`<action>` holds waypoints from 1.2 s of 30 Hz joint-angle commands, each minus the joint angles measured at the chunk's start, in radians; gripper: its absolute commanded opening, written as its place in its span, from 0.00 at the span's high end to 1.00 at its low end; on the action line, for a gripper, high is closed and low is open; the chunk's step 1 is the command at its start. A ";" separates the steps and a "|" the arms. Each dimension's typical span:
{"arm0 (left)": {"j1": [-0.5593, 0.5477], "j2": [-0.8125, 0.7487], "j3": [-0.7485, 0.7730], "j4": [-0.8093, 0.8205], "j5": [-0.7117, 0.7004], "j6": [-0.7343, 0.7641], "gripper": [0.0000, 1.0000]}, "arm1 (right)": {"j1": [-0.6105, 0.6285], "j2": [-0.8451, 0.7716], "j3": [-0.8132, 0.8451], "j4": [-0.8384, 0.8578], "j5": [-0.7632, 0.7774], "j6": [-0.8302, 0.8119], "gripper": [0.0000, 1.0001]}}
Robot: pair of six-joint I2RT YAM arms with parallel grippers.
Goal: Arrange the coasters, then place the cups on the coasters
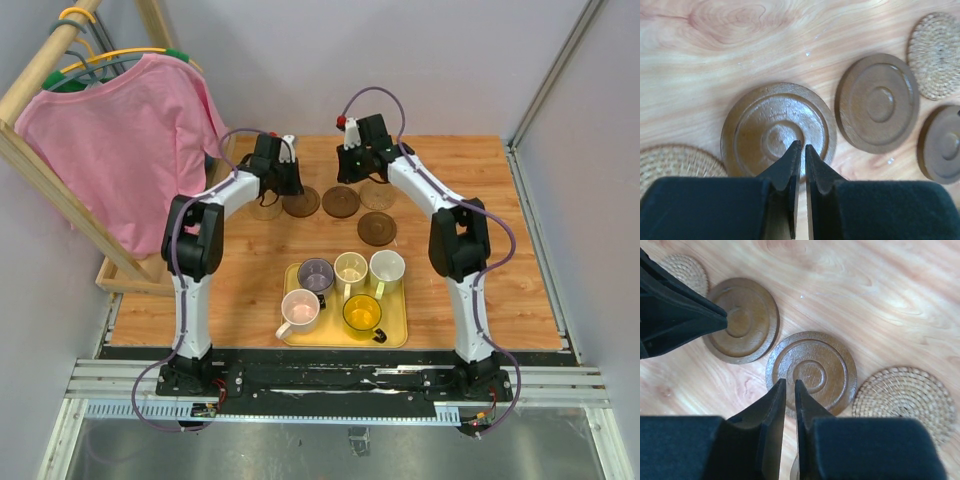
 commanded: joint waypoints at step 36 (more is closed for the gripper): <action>0.114 -0.170 -0.368 0.126 -0.181 -0.010 0.90 | -0.123 -0.042 -0.203 0.028 0.191 -0.043 0.92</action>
